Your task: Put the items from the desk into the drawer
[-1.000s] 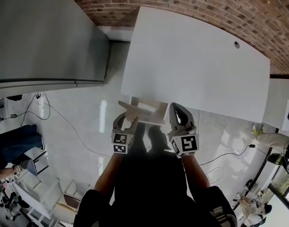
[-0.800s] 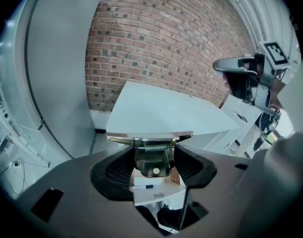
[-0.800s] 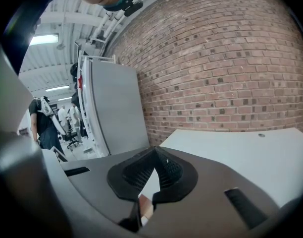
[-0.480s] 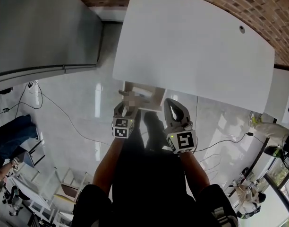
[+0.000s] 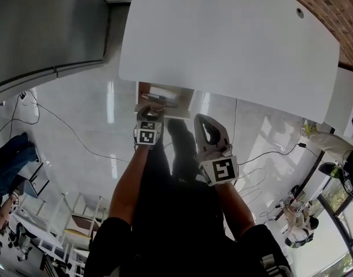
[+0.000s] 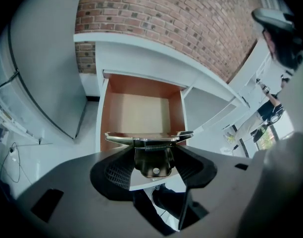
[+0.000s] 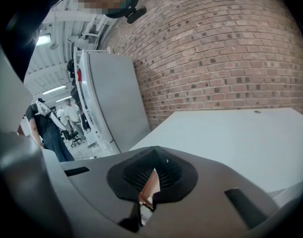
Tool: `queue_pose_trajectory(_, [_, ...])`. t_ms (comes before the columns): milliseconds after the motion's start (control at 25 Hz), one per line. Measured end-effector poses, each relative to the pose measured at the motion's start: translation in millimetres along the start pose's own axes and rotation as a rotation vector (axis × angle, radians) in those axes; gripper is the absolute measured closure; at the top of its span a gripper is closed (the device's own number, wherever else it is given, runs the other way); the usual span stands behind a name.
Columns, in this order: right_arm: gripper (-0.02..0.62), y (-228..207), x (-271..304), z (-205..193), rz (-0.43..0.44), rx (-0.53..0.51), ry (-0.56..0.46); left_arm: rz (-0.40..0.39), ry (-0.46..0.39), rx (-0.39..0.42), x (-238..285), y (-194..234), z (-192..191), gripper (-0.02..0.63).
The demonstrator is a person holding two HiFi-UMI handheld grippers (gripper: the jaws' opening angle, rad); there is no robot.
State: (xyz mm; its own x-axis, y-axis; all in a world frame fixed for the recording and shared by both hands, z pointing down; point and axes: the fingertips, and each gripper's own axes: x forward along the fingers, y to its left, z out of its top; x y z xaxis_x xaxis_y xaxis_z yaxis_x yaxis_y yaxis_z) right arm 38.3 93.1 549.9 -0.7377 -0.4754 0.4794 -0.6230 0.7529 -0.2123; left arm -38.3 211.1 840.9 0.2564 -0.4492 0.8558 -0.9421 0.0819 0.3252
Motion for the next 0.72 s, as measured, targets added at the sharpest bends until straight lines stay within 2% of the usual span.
queue_pose_trajectory(320, [0.597, -9, -4, -33, -0.016, 0.031, 0.037, 0.022, 0.140, 0.001, 49, 12, -27, 0.360])
queue_pose_trajectory(600, [0.597, -15, -2, -57, -0.041, 0.073, 0.075, 0.036, 0.203, 0.016, 73, 16, -31, 0.360])
queue_pose_trajectory(720, [0.598, -21, 1, -63, -0.055, 0.083, 0.082, 0.031, 0.259, 0.024, 86, 18, -40, 0.360])
